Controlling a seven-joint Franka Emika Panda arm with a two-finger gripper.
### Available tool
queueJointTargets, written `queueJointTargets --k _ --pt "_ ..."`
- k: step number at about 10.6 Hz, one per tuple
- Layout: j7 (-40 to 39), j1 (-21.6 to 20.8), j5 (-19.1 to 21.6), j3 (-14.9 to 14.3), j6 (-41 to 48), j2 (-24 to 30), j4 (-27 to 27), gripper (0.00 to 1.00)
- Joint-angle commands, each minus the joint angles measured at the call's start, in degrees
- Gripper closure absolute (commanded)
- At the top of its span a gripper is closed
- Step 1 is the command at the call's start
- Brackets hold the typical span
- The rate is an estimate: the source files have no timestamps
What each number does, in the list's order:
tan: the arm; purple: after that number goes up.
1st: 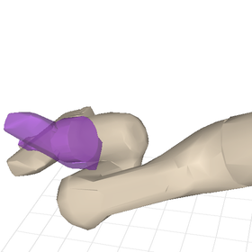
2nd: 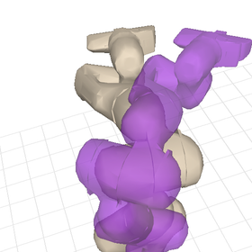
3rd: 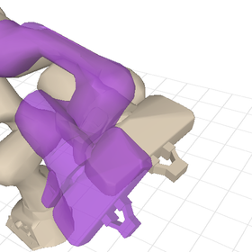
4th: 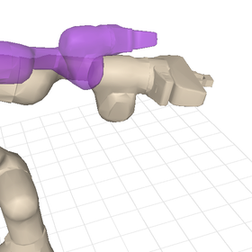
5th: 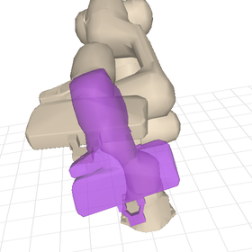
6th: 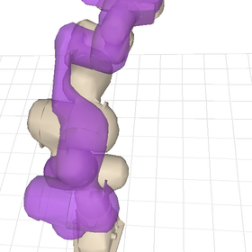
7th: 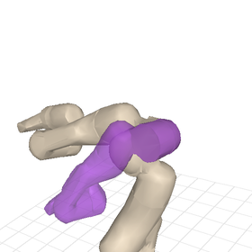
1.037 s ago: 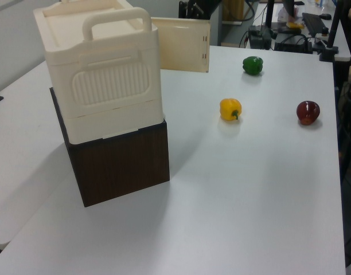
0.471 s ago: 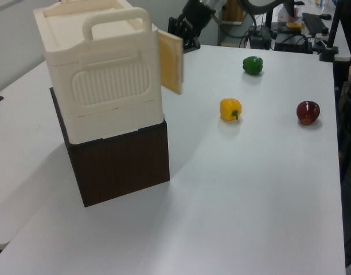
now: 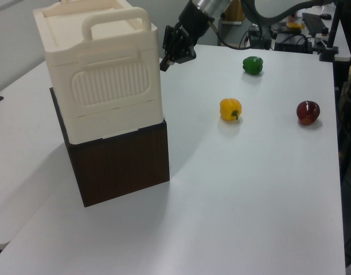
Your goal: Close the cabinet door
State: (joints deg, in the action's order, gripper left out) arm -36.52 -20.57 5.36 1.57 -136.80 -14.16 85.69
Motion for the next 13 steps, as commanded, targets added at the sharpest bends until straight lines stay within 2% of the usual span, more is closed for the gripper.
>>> queueJointTargets --k 1,3,5,7,8,10,11,12,13 --pt "2.77 -1.4 -1.5 -0.78 -1.19 1.15 0.79 1.0" --pt "8.37 -1.32 -1.67 -0.78 3.61 2.38 1.14 1.0" --pt "12.59 -0.7 -1.67 -1.21 12.56 4.66 1.14 1.0" --pt "19.88 1.48 -1.93 -1.48 20.83 7.03 1.14 1.0" --pt "23.31 2.89 -2.81 -1.48 26.61 8.35 1.14 1.0" --pt "32.87 6.23 -8.24 -1.48 37.69 10.98 0.97 0.97" --pt "37.44 8.16 -9.66 -1.48 42.18 11.87 0.88 0.93" --pt "39.84 10.44 -9.67 -1.39 46.58 12.31 0.96 0.78" --pt "40.21 12.9 -9.06 -1.65 49.76 12.4 0.79 0.75"
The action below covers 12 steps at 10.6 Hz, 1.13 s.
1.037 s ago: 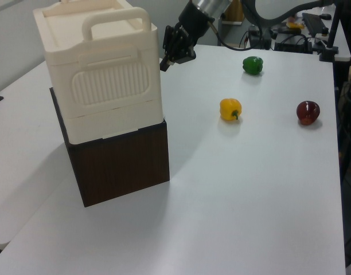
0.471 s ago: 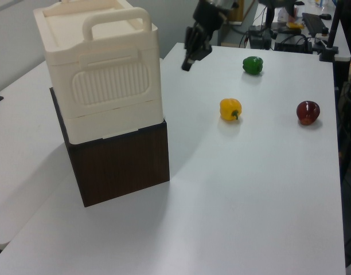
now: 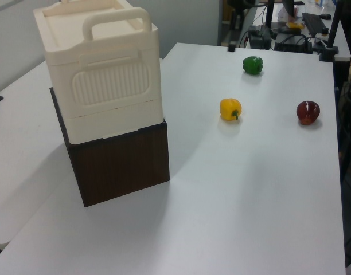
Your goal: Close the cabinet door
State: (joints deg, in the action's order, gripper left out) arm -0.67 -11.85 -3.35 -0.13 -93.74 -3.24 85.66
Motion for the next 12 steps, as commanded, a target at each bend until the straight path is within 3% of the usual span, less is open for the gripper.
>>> queueJointTargets --k 1,2,3,4,5,12 --pt "4.1 7.07 0.19 0.04 7.86 1.74 0.82 0.7" --pt "3.93 9.8 1.5 0.04 7.96 1.83 1.08 0.53" --pt "3.58 12.26 1.86 0.04 7.87 1.48 1.52 0.25" --pt "3.49 13.42 1.95 0.22 7.78 0.96 2.13 0.05" --pt "3.83 14.12 1.95 0.04 7.17 1.04 2.05 0.0" --pt "-1.35 18.7 1.86 0.04 9.63 1.39 1.44 0.0"
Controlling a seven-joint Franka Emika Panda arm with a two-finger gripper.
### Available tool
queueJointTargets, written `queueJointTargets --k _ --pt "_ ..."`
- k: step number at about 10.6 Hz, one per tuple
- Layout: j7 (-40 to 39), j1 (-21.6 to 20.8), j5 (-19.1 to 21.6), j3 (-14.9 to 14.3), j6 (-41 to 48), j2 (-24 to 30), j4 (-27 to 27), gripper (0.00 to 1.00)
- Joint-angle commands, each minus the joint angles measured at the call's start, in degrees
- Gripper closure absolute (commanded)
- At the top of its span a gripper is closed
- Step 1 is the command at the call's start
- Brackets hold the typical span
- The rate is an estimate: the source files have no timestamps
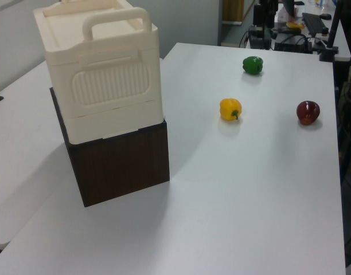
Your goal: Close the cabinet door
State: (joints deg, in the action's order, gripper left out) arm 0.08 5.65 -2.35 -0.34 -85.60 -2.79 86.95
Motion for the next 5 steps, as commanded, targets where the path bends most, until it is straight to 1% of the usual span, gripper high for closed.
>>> queueJointTargets --k 1,5 --pt "-1.41 1.04 0.86 0.43 1.83 1.04 0.24 0.0" --pt "-1.32 1.21 0.86 0.43 3.24 1.21 0.24 0.0"
